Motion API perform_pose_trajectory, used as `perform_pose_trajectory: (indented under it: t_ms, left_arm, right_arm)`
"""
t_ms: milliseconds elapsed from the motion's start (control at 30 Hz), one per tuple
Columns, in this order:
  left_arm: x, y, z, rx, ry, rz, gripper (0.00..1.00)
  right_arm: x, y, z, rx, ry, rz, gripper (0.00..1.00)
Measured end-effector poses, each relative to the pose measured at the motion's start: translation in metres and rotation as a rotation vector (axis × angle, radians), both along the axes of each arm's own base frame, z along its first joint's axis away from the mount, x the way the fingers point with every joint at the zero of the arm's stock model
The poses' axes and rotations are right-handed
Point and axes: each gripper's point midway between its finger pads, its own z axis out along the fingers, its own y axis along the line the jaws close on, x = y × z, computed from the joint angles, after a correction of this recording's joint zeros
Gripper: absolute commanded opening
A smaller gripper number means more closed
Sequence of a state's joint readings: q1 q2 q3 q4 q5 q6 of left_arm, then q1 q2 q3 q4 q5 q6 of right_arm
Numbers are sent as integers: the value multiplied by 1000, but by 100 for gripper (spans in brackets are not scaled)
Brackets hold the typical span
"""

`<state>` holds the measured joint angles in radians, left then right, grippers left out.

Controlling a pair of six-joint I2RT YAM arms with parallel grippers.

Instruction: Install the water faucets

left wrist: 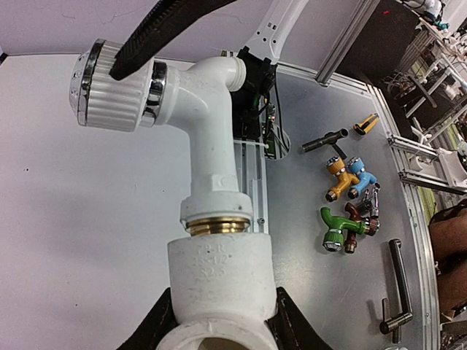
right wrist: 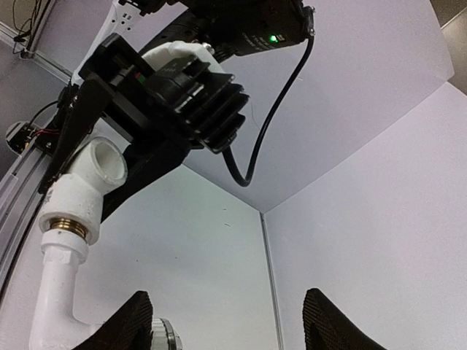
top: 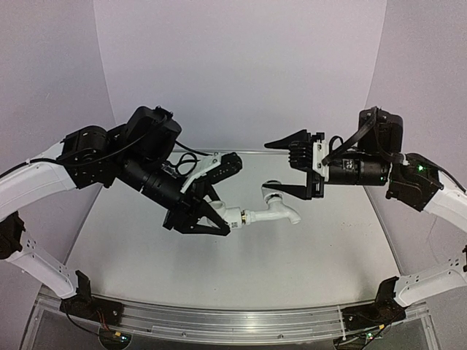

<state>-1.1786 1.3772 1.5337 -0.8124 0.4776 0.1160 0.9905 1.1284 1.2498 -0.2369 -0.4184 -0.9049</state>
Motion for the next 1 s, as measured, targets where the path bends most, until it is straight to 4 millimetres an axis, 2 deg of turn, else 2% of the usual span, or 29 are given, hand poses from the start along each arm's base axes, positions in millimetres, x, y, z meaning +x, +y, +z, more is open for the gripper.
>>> perform_pose_trajectory:
  t_ms: [200,367,467,800,1000]
  left_arm:
    - [-4,2,7,-22,3,-19,0]
    - [-11,6,22,-71,6,-39,0]
    - [-14,8,25,-79,15,-48,0]
    - [-14,8,40,-136,-6,-49,0]
    - [-15,8,46,-157,-10,-49,0]
  right_arm:
    - [9,-5,-5,-21,-33,-39,65]
    - [7,-16,-33,-93,-77,-37,67]
    - [3,-20,-44,-123,-107,-24,69]
    - [-28,-28,-33,-83,-124,110,73]
    - [-29,-20,-42,-85,-21,129,83]
